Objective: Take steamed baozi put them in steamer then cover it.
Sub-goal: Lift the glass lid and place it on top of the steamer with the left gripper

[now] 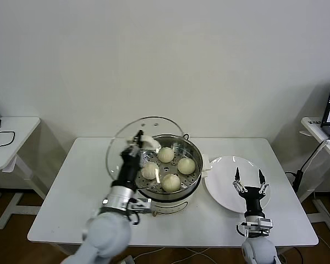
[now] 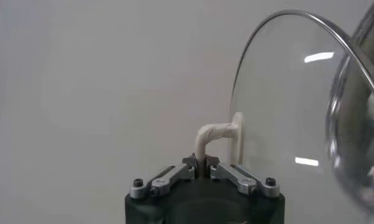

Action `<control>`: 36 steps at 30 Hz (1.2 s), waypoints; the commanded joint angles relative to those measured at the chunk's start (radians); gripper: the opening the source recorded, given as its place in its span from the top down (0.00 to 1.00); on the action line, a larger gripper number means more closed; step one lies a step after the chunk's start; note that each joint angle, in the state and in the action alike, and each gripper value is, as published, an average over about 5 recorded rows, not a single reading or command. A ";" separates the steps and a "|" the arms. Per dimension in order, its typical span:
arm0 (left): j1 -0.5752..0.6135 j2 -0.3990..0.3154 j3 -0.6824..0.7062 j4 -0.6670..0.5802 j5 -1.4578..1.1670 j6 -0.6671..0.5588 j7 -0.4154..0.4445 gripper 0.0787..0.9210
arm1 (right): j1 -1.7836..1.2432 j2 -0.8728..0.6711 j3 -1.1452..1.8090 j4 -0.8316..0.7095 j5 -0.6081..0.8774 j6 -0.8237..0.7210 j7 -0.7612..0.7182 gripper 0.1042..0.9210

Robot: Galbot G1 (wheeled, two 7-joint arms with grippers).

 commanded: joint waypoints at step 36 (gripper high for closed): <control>-0.160 -0.257 0.191 0.381 0.419 0.156 0.206 0.87 | 0.043 0.042 -0.009 -0.066 -0.049 0.004 0.001 0.12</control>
